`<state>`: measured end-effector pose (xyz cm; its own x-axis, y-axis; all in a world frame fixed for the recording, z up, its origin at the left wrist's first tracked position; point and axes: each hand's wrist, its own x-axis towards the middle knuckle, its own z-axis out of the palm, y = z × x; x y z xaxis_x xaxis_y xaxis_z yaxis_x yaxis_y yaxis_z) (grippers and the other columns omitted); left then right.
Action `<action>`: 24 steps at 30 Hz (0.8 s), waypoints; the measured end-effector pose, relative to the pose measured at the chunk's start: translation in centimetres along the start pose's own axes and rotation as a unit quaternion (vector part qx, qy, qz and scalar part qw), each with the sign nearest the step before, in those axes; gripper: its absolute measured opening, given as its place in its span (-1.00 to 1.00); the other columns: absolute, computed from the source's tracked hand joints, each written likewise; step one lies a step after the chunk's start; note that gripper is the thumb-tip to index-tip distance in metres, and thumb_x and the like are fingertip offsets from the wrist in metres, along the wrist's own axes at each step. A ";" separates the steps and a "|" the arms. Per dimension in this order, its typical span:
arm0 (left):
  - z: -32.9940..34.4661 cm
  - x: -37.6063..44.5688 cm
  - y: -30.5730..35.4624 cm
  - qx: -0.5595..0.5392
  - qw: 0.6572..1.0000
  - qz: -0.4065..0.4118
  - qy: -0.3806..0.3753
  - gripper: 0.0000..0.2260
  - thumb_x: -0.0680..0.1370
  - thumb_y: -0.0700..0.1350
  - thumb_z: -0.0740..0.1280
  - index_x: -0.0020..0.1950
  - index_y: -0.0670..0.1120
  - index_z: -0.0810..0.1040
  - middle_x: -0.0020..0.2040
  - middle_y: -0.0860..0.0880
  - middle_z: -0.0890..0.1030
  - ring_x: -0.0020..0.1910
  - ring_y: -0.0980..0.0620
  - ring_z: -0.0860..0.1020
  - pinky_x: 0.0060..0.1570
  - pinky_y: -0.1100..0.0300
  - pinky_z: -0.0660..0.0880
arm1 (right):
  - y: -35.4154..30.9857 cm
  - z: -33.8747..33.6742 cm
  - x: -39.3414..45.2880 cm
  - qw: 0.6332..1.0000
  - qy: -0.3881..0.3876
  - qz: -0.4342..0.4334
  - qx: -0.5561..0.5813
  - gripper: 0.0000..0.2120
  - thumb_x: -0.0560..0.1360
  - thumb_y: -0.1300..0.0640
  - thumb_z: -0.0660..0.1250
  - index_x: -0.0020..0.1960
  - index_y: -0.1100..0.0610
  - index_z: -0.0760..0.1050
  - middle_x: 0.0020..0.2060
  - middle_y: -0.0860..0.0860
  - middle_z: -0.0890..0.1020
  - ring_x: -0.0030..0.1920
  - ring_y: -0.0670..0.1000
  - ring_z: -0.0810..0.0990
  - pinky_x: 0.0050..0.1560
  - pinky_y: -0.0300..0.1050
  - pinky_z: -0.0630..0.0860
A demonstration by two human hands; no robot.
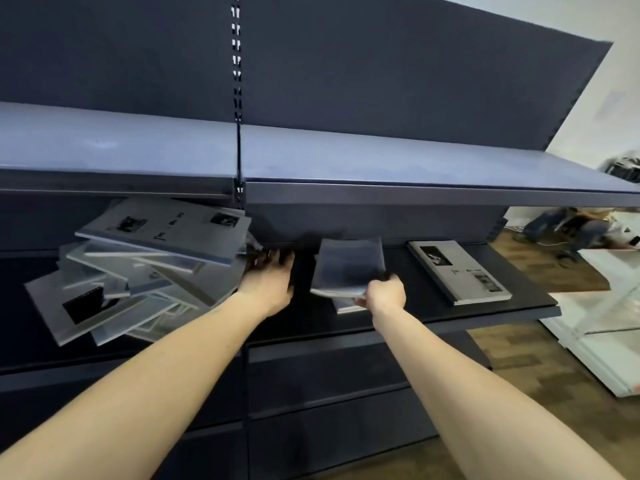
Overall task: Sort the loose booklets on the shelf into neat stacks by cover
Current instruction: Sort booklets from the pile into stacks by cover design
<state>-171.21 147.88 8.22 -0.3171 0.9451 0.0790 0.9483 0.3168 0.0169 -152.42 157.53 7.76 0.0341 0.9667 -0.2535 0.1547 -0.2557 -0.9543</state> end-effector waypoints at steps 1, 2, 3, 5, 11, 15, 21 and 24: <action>0.3 0.4 0.8 -0.001 1.000 -0.003 -0.004 -0.35 0.60 0.05 0.21 0.61 -0.05 0.01 0.58 -0.15 0.08 0.55 -0.19 0.07 0.51 -0.14 0.05 | 0.1 -0.6 0.9 1.000 -0.006 0.005 -0.001 -0.58 0.54 0.42 0.10 0.35 0.18 0.39 0.12 0.10 0.51 -0.19 0.17 0.66 -0.11 0.00 0.67; 0.5 0.9 1.6 -0.002 1.000 -0.006 -0.009 -0.36 0.60 0.05 0.20 0.61 -0.05 0.01 0.58 -0.15 0.09 0.54 -0.19 0.08 0.50 -0.14 0.07 | 0.1 -1.1 1.9 1.000 -0.012 0.011 -0.002 -0.60 0.54 0.42 0.10 0.33 0.19 0.40 0.13 0.11 0.52 -0.20 0.17 0.66 -0.15 -0.03 0.67; 0.8 1.3 2.4 -0.008 1.000 -0.011 -0.015 -0.36 0.60 0.05 0.20 0.61 -0.05 0.01 0.57 -0.15 0.10 0.54 -0.18 0.10 0.49 -0.12 0.09 | 0.2 -1.6 2.8 1.000 -0.021 0.018 -0.004 -0.62 0.55 0.42 0.10 0.31 0.20 0.40 0.12 0.11 0.52 -0.23 0.16 0.66 -0.17 -0.04 0.66; 1.3 1.7 3.9 -0.027 0.999 -0.027 -0.034 -0.35 0.61 0.05 0.20 0.61 -0.05 -0.01 0.58 -0.15 0.07 0.54 -0.20 0.09 0.48 -0.08 0.14 | 0.7 -2.1 4.7 0.998 -0.043 0.035 -0.004 -0.65 0.58 0.41 0.12 0.32 0.22 0.40 0.16 0.14 0.53 -0.27 0.14 0.65 -0.14 0.01 0.67; 3.1 3.0 8.0 -0.040 0.993 -0.075 -0.081 -0.37 0.63 0.06 0.17 0.61 -0.02 -0.04 0.60 -0.14 0.02 0.56 -0.20 0.04 0.50 -0.06 0.11 | 1.9 -3.6 9.1 0.990 -0.117 0.082 -0.009 -0.59 0.59 0.42 0.18 0.42 0.26 0.34 0.32 0.23 0.47 0.23 0.31 0.52 -0.23 -0.02 0.64; 3.7 3.7 9.5 -0.038 0.988 -0.106 -0.107 -0.39 0.63 0.07 0.16 0.61 -0.02 -0.03 0.59 -0.14 0.06 0.55 -0.20 0.08 0.48 -0.05 0.12 | 2.1 -4.1 11.4 0.986 -0.149 0.072 -0.007 -0.62 0.60 0.40 0.22 0.38 0.21 0.36 0.26 0.18 0.46 0.26 0.32 0.49 0.01 0.10 0.63; 4.7 4.2 11.1 -0.035 0.979 -0.156 -0.130 -0.40 0.63 0.06 0.17 0.61 0.00 -0.01 0.59 -0.13 0.05 0.55 -0.20 0.07 0.49 -0.05 0.12 | 3.9 -2.8 14.9 0.960 -0.200 -0.015 -0.195 -0.58 0.54 0.16 0.38 0.34 0.20 0.35 0.20 0.14 0.55 0.15 0.18 0.56 0.22 0.03 0.53; 5.1 4.4 11.6 -0.031 0.975 -0.170 -0.143 -0.41 0.62 0.06 0.19 0.60 0.01 0.04 0.58 -0.12 0.09 0.53 -0.20 0.12 0.46 -0.03 0.17 | 4.8 -1.6 15.8 0.917 -0.195 -0.088 -0.337 -0.41 0.53 0.00 0.37 0.46 0.17 0.26 0.33 0.17 0.49 0.28 0.18 0.51 0.27 0.01 0.48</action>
<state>-161.66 156.10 3.69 -0.5938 0.7735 -0.2217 0.7844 0.6178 0.0546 -149.52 171.57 -0.57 -0.3844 0.8835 -0.2676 0.7033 0.0925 -0.7048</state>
